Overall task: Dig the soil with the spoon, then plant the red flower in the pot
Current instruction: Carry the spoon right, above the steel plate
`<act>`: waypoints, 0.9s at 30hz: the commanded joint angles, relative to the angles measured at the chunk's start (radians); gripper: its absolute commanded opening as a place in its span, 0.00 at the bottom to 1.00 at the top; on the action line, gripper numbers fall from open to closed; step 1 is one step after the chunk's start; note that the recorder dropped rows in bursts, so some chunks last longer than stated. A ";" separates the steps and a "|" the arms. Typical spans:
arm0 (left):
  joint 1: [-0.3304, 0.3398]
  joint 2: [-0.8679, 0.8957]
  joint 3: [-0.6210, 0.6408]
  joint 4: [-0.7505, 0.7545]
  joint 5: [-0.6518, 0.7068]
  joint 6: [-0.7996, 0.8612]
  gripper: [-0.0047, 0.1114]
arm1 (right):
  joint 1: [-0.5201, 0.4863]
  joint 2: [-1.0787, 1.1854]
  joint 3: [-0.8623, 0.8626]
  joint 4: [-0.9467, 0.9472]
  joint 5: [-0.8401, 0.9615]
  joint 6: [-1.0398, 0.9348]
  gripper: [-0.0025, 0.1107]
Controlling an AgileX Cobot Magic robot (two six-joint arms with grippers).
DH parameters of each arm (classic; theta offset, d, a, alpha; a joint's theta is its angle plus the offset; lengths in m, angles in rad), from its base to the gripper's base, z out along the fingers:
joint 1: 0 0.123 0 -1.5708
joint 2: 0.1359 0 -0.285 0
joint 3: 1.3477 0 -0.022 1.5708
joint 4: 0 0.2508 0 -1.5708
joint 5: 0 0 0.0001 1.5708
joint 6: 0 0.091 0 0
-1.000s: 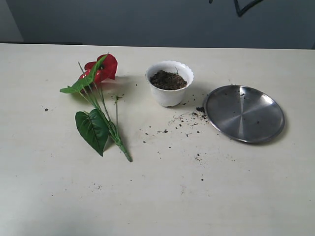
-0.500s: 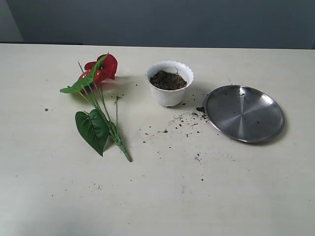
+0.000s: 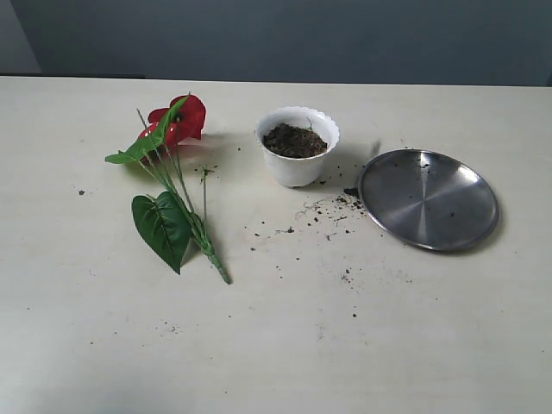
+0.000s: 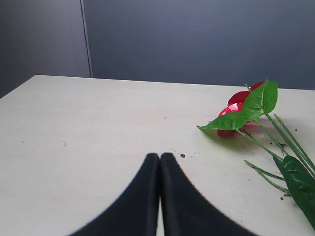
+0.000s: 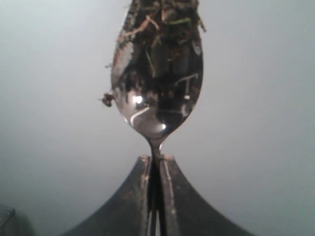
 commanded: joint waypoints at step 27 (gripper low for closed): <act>0.001 -0.004 0.001 0.001 -0.005 -0.007 0.05 | -0.169 -0.093 0.240 0.150 -0.022 0.008 0.02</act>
